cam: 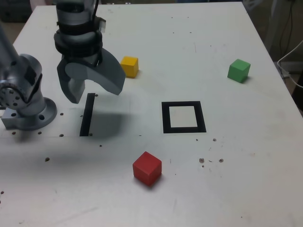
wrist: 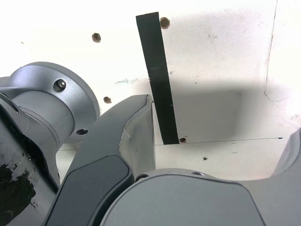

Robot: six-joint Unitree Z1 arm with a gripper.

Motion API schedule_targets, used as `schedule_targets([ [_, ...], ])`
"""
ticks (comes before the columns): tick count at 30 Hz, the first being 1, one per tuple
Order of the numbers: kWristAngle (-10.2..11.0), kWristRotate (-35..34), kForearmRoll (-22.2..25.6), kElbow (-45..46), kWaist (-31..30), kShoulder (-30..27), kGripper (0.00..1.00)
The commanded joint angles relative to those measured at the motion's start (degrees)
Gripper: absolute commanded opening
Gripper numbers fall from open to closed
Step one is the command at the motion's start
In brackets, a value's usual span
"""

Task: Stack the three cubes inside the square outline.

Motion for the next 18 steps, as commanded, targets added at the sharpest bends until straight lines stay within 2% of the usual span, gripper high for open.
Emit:
schedule_targets([
  [1, -0.02, -0.25, -0.04, -0.24, -0.09, 0.09, 0.98],
  [10, -0.43, -1.55, 2.15, -2.94, -0.09, -0.60, 0.97],
  [18, -0.32, -2.04, 3.05, -1.72, -0.10, -1.18, 0.97],
])
